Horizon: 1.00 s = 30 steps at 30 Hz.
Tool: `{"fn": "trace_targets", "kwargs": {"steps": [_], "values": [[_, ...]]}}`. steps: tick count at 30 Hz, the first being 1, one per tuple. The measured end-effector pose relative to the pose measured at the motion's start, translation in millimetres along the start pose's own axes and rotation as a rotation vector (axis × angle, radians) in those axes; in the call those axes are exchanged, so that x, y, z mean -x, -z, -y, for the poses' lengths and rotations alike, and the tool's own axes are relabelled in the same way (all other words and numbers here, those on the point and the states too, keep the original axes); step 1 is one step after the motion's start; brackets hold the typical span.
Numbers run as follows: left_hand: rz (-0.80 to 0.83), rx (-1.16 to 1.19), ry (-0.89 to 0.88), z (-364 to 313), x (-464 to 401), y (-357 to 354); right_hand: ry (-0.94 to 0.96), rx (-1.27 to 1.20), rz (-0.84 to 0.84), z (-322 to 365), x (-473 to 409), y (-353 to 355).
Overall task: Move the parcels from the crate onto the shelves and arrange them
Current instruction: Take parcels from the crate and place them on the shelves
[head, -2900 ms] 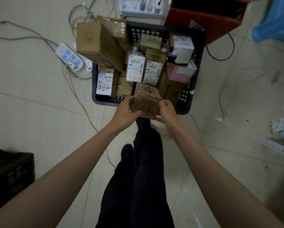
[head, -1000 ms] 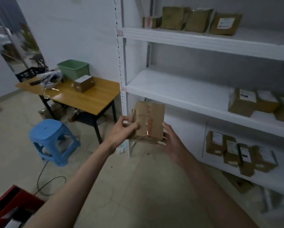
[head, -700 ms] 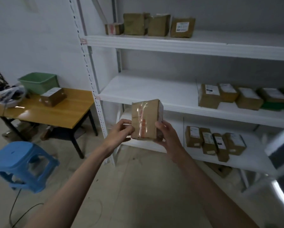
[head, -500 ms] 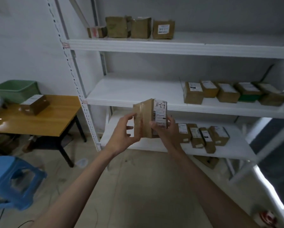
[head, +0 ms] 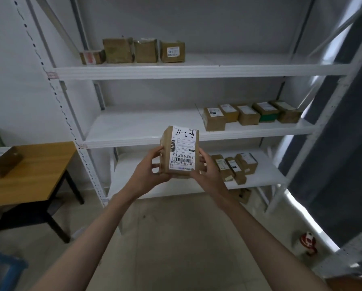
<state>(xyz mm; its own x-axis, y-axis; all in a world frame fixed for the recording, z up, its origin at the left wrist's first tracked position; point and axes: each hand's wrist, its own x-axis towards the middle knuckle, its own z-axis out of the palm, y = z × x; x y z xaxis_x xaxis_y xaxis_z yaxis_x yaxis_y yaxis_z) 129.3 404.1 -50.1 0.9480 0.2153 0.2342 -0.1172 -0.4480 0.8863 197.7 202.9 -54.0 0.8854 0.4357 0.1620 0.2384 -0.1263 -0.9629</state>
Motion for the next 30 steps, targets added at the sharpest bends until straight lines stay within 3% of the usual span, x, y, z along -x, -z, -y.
{"fn": "trace_targets", "kwargs": {"steps": [11,18,30], "values": [[0.093,-0.062,-0.1,-60.3,-51.5,-18.0,0.023,0.071,-0.092,33.6,-10.3,58.9],[0.076,-0.14,-0.191,-119.7,-125.4,-10.3,0.091,0.071,-0.134,77.1,-80.2,92.1],[-0.072,-0.361,-0.16,-196.7,-244.2,-7.9,0.203,0.091,-0.109,137.0,-213.2,146.7]]}}
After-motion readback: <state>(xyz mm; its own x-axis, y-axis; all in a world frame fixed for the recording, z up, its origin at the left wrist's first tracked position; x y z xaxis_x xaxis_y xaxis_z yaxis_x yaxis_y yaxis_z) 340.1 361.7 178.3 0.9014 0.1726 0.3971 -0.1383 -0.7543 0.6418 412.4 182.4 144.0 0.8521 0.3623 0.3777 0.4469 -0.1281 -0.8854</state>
